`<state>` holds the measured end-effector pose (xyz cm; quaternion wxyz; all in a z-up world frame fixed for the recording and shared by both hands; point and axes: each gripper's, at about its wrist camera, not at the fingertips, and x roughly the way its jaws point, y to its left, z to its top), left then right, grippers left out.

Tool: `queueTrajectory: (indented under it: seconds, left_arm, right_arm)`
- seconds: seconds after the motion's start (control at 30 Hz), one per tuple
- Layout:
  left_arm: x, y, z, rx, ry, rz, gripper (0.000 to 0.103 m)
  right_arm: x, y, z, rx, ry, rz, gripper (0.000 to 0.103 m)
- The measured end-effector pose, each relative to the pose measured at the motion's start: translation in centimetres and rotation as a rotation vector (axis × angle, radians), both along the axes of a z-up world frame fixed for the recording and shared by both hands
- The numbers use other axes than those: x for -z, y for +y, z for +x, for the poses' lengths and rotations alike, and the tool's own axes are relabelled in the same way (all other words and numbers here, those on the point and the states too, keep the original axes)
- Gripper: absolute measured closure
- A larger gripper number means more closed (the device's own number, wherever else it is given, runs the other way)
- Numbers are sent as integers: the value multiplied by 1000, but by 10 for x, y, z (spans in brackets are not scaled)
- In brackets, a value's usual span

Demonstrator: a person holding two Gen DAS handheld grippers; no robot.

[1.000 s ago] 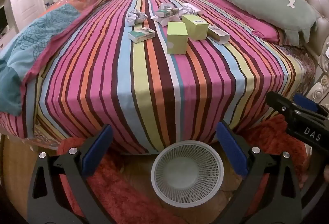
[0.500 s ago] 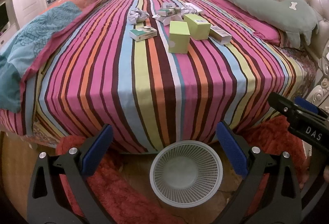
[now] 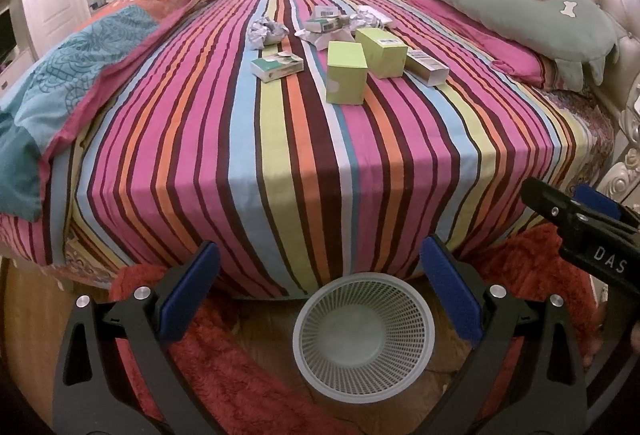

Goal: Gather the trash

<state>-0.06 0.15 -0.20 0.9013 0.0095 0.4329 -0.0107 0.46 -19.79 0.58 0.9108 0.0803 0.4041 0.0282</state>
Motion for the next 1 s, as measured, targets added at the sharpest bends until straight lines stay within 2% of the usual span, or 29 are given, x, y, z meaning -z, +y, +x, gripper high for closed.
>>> queueTrajectory:
  seconds: [1.0]
  left_arm:
    - [2,1,1,0,8,-6,6]
  right_arm:
    - [1,-2,1,-1,8,0,7]
